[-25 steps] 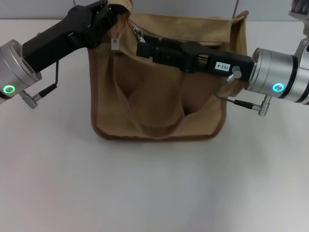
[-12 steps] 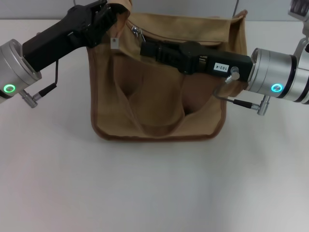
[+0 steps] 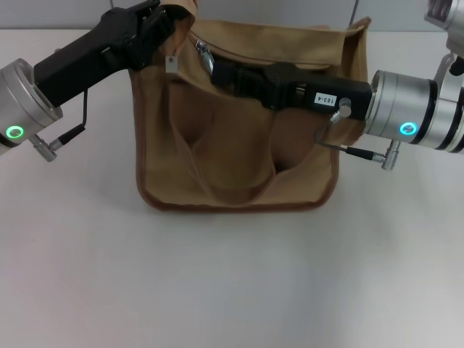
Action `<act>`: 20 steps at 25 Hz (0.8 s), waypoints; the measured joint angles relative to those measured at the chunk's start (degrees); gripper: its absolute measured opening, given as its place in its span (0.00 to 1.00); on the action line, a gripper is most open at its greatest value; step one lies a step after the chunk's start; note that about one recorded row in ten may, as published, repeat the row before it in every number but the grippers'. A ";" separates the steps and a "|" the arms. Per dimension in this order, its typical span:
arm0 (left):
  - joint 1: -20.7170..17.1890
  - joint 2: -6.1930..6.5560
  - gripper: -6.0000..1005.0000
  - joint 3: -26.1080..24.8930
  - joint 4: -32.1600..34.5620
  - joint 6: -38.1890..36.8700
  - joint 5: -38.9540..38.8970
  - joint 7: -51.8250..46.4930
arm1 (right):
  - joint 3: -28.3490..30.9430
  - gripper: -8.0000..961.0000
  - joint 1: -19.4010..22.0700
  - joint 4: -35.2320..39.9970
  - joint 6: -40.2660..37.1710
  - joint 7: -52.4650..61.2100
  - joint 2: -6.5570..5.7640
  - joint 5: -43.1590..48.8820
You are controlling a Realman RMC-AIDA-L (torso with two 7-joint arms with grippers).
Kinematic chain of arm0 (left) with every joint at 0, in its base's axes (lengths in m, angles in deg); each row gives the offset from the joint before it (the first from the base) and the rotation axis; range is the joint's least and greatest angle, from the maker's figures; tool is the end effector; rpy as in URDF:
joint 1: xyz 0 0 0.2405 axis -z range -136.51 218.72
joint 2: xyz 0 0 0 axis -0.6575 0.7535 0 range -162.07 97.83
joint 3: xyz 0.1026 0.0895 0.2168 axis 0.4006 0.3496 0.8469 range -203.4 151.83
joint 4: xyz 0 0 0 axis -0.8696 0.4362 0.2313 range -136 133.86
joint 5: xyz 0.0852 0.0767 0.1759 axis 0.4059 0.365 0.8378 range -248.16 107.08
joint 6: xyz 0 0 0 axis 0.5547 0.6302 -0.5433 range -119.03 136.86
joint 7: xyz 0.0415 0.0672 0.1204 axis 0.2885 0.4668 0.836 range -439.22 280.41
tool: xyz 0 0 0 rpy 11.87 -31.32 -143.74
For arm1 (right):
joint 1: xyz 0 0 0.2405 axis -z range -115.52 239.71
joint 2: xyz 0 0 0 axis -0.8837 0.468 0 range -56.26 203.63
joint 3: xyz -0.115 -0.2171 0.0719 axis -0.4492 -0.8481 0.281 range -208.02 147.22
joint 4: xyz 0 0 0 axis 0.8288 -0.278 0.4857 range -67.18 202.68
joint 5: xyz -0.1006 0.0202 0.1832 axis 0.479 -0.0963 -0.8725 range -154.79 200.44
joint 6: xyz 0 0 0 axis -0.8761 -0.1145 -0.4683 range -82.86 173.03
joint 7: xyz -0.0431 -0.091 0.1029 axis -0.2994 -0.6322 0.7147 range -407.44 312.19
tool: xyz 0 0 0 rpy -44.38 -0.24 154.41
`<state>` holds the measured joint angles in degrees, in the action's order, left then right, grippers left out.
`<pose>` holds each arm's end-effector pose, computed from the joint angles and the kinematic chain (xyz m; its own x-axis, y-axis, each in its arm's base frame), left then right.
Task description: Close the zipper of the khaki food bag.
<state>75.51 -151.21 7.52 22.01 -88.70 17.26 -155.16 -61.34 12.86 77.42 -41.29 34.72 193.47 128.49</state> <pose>-0.2129 0.3434 0.0216 0.3669 0.2067 0.9070 0.4992 -0.8665 -0.0045 0.1583 0.3643 -0.0600 0.4919 -0.5130 -0.7035 -0.5243 -0.8196 0.2311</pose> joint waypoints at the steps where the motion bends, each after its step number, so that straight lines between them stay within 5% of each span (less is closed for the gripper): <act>1: 0.00 0.00 0.03 0.00 0.00 0.00 0.00 0.00 | 0.00 0.01 0.00 0.00 0.00 0.00 0.00 0.00; 20: -0.69 0.18 0.03 -0.17 -0.67 1.03 -1.55 0.00 | 0.10 0.01 7.27 5.70 -3.50 4.77 -0.52 0.04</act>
<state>74.82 -151.03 7.35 21.34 -87.67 15.71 -155.16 -61.23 20.13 83.12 -44.79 39.48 192.94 128.53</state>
